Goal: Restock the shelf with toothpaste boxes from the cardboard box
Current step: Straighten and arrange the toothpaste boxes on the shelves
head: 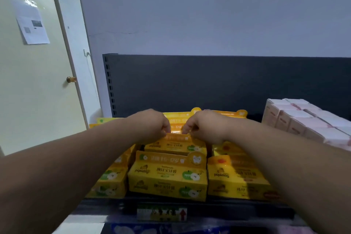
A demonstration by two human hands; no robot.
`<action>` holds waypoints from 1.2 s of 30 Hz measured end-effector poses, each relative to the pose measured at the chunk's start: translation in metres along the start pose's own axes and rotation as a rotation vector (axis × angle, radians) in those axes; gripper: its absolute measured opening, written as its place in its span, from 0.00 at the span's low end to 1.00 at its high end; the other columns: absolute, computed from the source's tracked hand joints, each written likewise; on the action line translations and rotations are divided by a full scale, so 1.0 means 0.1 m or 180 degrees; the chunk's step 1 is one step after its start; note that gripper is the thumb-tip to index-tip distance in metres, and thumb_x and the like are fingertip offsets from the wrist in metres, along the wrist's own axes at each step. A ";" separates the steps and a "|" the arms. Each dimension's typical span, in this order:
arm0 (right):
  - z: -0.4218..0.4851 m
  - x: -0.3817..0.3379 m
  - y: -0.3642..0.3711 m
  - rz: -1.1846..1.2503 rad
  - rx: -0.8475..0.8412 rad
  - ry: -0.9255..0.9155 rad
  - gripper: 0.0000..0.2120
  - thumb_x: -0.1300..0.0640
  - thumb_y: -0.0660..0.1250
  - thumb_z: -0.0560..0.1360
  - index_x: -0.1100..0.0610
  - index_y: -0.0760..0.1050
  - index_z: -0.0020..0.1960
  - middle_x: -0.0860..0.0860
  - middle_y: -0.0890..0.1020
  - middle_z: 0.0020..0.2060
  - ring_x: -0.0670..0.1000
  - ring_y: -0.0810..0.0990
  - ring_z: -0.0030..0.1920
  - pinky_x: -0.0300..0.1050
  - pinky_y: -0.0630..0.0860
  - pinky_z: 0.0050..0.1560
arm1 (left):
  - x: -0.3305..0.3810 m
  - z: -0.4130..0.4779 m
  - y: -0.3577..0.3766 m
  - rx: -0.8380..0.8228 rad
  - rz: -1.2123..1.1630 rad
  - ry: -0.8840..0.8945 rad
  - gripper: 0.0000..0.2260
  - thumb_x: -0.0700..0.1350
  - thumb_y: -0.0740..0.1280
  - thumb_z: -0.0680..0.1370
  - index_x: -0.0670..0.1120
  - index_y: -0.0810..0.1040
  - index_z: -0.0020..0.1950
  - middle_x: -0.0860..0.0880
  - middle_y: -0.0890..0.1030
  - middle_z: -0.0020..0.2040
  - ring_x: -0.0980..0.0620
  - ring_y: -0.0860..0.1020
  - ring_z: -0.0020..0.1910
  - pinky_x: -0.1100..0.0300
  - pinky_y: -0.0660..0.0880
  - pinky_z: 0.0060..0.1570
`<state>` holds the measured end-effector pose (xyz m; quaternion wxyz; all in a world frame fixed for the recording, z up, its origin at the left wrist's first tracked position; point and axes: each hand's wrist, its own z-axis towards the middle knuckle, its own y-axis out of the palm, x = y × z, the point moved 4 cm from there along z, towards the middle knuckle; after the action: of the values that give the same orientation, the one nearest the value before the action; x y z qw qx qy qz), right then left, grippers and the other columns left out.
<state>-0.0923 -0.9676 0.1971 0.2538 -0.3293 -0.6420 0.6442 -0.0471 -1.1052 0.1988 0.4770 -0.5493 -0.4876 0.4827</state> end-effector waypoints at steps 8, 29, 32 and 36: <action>-0.09 -0.01 -0.01 0.0562 -0.0191 -0.0131 0.10 0.55 0.66 0.79 0.46 0.81 0.58 0.43 0.80 0.43 0.45 0.79 0.46 0.39 0.78 0.47 | -0.02 -0.10 -0.02 -0.0351 0.0189 0.0332 0.07 0.48 0.62 0.81 0.59 0.77 0.51 0.57 0.75 0.48 0.54 0.77 0.51 0.58 0.76 0.53; -0.15 -0.03 -0.03 0.0784 -0.0138 -0.0169 0.12 0.42 0.67 0.76 0.49 0.84 0.47 0.46 0.85 0.43 0.46 0.82 0.47 0.47 0.80 0.52 | 0.00 -0.19 -0.03 -0.0159 -0.0414 0.0613 0.08 0.52 0.64 0.79 0.58 0.80 0.56 0.62 0.78 0.47 0.61 0.76 0.46 0.65 0.76 0.48; -0.10 0.01 -0.11 0.0601 0.0526 -0.0106 0.13 0.43 0.64 0.78 0.48 0.82 0.55 0.45 0.83 0.50 0.46 0.80 0.52 0.46 0.79 0.53 | -0.06 -0.14 -0.09 0.0194 -0.0723 0.0438 0.08 0.51 0.64 0.79 0.56 0.80 0.56 0.60 0.80 0.50 0.60 0.77 0.48 0.65 0.75 0.46; 0.01 0.09 -0.06 0.0062 0.0452 0.0231 0.19 0.49 0.64 0.80 0.45 0.70 0.71 0.48 0.75 0.67 0.51 0.75 0.63 0.45 0.75 0.57 | -0.09 0.06 -0.06 0.0389 -0.0324 0.0150 0.17 0.50 0.63 0.80 0.55 0.70 0.70 0.55 0.76 0.63 0.53 0.75 0.59 0.61 0.71 0.52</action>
<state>-0.0994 -0.9612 0.2018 0.2934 -0.3398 -0.5818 0.6782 -0.0540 -1.1130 0.2049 0.5449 -0.5049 -0.4731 0.4736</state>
